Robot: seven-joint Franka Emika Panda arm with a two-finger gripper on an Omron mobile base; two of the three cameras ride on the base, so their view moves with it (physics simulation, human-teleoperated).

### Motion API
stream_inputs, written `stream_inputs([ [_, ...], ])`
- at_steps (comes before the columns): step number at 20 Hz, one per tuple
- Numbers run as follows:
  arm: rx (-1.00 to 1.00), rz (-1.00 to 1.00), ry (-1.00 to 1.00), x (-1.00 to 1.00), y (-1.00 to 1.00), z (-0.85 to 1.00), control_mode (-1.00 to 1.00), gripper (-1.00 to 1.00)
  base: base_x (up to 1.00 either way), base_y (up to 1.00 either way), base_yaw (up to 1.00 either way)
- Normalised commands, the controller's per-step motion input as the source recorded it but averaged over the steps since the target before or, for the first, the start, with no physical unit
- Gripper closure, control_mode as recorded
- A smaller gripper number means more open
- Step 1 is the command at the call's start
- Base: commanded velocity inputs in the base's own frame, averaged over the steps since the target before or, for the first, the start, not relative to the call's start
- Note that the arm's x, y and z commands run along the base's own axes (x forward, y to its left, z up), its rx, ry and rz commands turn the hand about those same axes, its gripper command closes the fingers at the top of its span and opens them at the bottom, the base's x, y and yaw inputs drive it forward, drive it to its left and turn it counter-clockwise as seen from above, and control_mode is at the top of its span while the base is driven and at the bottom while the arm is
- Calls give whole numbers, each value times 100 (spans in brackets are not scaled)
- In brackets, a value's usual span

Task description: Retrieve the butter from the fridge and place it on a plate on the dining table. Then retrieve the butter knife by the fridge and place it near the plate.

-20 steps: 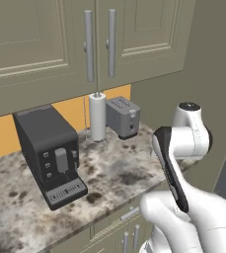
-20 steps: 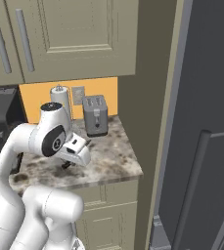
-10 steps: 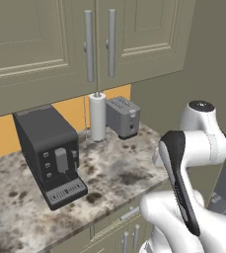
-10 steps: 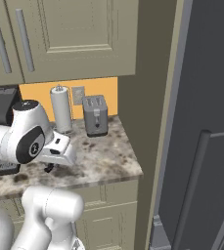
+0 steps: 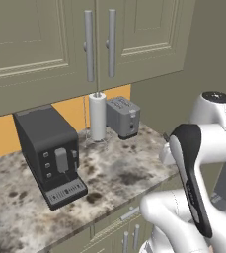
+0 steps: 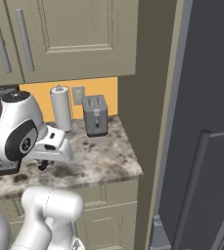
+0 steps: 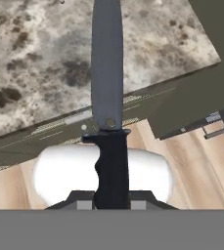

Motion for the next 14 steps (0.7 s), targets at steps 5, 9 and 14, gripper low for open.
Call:
stream_inputs([
  [5, 0, -12, 0, -32, 0, 9, -100, 100, 0, 0, 0],
  [9, 0, -5, 0, -20, 5, 0, -100, 100, 0, 0, 0],
  [14, 0, 0, 0, 0, 1, 0, -100, 100, 0, 0, 0],
])
